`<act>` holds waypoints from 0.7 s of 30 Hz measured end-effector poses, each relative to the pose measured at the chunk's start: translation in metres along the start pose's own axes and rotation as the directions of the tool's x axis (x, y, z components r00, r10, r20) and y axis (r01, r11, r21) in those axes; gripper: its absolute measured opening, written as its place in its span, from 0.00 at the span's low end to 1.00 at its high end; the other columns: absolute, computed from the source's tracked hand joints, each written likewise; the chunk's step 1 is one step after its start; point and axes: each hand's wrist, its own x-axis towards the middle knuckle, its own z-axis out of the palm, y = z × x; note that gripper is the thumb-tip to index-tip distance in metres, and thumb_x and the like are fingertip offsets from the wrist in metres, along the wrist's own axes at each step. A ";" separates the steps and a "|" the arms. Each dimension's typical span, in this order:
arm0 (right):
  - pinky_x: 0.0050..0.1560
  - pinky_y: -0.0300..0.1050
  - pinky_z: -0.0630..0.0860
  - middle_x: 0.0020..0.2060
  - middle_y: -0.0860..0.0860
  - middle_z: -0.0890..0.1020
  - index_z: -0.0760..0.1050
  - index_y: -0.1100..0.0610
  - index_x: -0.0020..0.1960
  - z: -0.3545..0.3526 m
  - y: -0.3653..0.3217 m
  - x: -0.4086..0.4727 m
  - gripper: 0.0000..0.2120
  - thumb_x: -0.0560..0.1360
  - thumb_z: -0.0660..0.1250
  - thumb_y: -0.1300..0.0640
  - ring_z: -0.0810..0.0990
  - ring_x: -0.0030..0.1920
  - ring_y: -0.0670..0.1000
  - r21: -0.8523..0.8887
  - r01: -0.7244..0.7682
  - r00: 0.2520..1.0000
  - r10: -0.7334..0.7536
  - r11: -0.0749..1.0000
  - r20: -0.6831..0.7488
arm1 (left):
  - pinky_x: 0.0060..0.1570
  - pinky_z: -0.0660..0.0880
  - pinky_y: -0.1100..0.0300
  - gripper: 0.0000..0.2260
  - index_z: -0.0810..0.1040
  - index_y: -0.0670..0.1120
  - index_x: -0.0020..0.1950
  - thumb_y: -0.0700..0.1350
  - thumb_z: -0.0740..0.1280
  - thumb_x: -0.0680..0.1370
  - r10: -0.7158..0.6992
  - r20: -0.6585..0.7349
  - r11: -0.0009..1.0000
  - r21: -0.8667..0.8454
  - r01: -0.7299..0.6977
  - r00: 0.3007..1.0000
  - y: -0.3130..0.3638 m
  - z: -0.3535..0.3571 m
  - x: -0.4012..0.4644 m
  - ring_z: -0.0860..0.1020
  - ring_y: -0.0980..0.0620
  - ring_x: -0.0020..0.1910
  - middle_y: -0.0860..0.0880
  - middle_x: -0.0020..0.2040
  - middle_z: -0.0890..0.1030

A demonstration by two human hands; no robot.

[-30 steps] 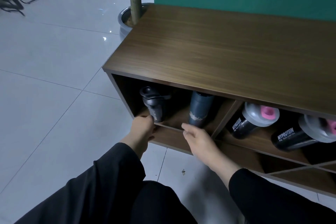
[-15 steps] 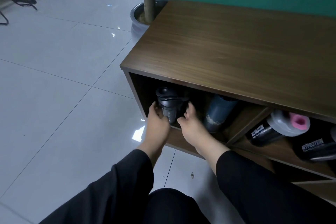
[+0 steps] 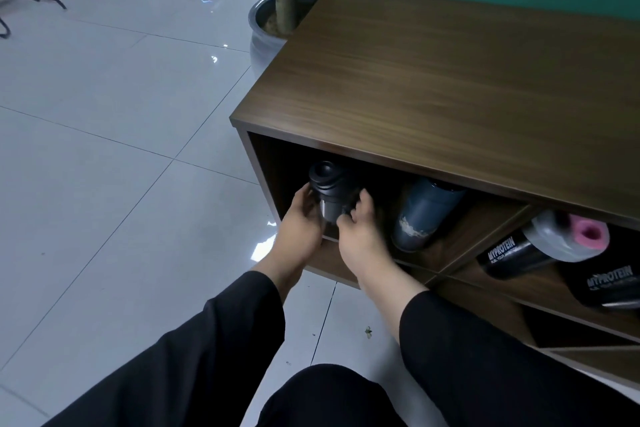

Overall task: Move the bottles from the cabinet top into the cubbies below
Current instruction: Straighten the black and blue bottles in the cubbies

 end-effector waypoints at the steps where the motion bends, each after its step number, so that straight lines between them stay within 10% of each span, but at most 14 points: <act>1: 0.70 0.52 0.67 0.72 0.59 0.70 0.54 0.50 0.79 -0.003 0.000 0.002 0.31 0.78 0.60 0.57 0.70 0.71 0.61 -0.030 0.004 1.000 -0.004 1.000 0.005 | 0.51 0.69 0.79 0.25 0.67 0.45 0.77 0.34 0.58 0.80 -0.002 -0.012 1.000 -0.006 0.002 1.000 -0.001 0.000 -0.002 0.75 0.58 0.65 0.52 0.68 0.77; 4: 0.72 0.61 0.67 0.74 0.58 0.68 0.55 0.44 0.78 -0.008 0.008 0.009 0.35 0.72 0.60 0.50 0.68 0.73 0.61 -0.090 0.003 1.000 -0.003 0.996 -0.001 | 0.49 0.72 0.77 0.23 0.67 0.44 0.77 0.34 0.57 0.81 0.000 -0.092 1.000 -0.016 -0.002 0.996 -0.003 -0.003 0.006 0.76 0.55 0.63 0.49 0.68 0.77; 8: 0.76 0.54 0.62 0.77 0.55 0.64 0.54 0.50 0.79 -0.001 0.010 0.002 0.33 0.77 0.60 0.59 0.65 0.76 0.55 0.016 0.008 1.000 -0.009 1.000 0.029 | 0.72 0.67 0.59 0.30 0.58 0.45 0.82 0.37 0.60 0.80 0.050 -0.015 0.999 0.001 -0.050 0.999 0.006 -0.008 0.018 0.72 0.52 0.72 0.48 0.75 0.72; 21: 0.71 0.63 0.68 0.75 0.56 0.67 0.56 0.39 0.75 0.000 0.023 0.020 0.34 0.69 0.58 0.49 0.68 0.73 0.61 -0.096 0.028 1.000 -0.026 0.995 0.016 | 0.64 0.71 0.63 0.25 0.68 0.49 0.78 0.35 0.59 0.81 0.077 0.060 0.997 -0.016 -0.076 0.995 -0.004 -0.010 0.022 0.77 0.61 0.62 0.55 0.65 0.80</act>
